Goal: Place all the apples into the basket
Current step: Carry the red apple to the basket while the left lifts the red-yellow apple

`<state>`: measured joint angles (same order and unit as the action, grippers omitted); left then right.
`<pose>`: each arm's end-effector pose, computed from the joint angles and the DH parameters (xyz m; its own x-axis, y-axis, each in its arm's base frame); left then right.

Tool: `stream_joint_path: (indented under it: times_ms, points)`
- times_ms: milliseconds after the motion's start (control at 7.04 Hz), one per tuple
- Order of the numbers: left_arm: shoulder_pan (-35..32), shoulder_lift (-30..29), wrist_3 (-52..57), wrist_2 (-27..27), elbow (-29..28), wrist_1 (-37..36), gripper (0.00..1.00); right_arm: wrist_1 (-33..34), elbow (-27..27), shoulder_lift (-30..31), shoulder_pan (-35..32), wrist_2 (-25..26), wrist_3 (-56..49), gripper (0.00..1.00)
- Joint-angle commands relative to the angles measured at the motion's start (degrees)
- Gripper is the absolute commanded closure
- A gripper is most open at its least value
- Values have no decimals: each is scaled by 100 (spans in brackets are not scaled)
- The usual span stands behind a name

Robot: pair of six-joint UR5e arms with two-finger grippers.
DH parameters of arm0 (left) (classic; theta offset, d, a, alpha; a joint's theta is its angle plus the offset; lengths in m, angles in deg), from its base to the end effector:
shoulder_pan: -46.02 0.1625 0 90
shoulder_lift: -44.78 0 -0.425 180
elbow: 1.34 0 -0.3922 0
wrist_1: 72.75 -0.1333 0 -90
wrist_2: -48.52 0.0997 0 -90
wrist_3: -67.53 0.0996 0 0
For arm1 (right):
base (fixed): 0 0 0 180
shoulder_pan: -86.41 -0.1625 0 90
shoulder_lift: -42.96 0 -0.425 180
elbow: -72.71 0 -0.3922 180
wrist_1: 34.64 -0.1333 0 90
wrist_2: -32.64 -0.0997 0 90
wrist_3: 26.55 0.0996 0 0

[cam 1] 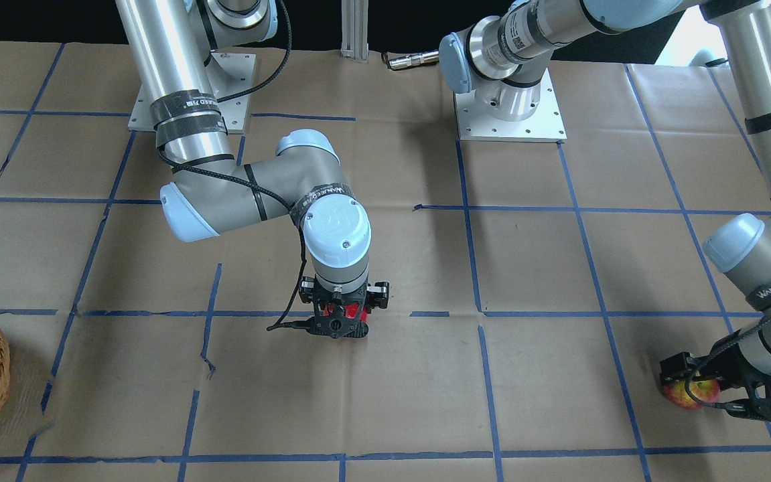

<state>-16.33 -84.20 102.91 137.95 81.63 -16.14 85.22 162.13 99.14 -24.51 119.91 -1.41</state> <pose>0.2070 -0.6844 0.1883 -0.9909 0.1345 -0.0064 0.1347 0.9905 -0.0262 0.3640 -0.5656 0.1954 -0.9970 0.0756 -0.0180 0.0741 0.9945 0.0736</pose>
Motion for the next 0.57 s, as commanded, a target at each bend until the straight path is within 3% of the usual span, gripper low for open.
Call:
stream_joint_path:
  times_ms: [0,142,426]
  points:
    - [66,21,13,414,-105,94,62,37,-38,198,113,26,-150,83]
    - [-13,100,-39,427,-114,208,71,-32,-47,548,384,61,-298,84]
    - [-502,694,-729,418,-71,803,75,-715,-39,1181,1681,35,-1120,83]
